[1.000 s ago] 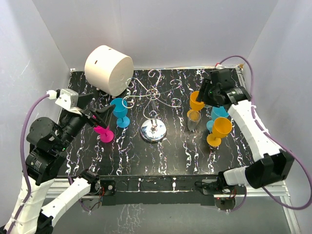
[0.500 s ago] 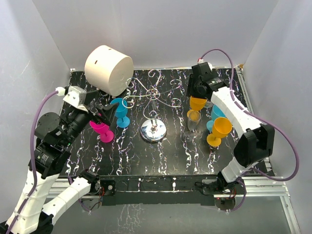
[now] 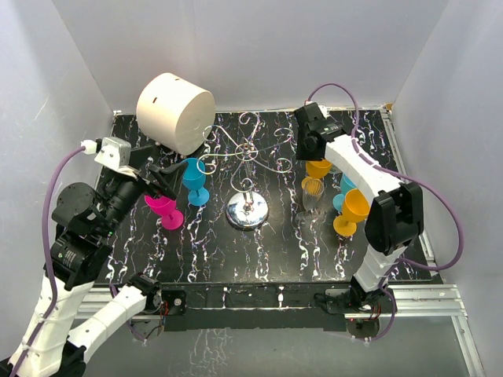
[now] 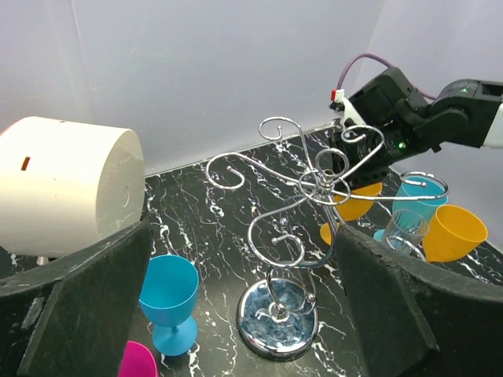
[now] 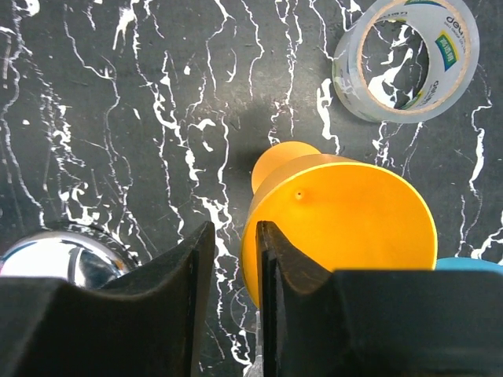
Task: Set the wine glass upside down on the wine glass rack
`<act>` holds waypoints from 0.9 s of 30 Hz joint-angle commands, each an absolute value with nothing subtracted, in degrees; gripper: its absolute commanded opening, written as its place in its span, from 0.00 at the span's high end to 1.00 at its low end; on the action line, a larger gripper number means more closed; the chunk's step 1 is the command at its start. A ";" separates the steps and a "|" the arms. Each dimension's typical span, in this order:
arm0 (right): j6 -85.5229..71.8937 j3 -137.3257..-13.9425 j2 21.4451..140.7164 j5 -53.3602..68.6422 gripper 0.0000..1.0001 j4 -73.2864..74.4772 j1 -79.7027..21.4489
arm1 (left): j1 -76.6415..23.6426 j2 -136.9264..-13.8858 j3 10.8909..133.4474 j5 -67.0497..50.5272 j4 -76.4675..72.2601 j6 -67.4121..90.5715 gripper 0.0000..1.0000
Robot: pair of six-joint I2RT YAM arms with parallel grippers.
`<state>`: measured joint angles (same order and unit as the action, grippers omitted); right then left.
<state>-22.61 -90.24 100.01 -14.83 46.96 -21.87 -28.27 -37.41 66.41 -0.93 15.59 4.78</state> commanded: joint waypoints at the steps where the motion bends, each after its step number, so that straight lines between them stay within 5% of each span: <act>1: -22.35 -93.63 101.53 -21.01 0.77 46.91 -23.72 | -28.56 -38.91 69.75 1.52 17.14 7.26 0.01; 9: -22.51 -95.44 101.28 -27.05 1.00 47.55 -25.34 | -28.56 -38.89 69.57 1.13 18.18 8.38 0.01; 17: -23.27 -96.41 92.73 -27.36 1.00 45.04 -26.30 | -28.56 -38.44 71.30 3.46 18.95 7.72 0.01; 27: -28.28 -86.04 69.55 -30.28 1.00 28.62 -27.72 | -28.54 -38.50 72.36 -12.61 10.01 15.90 0.01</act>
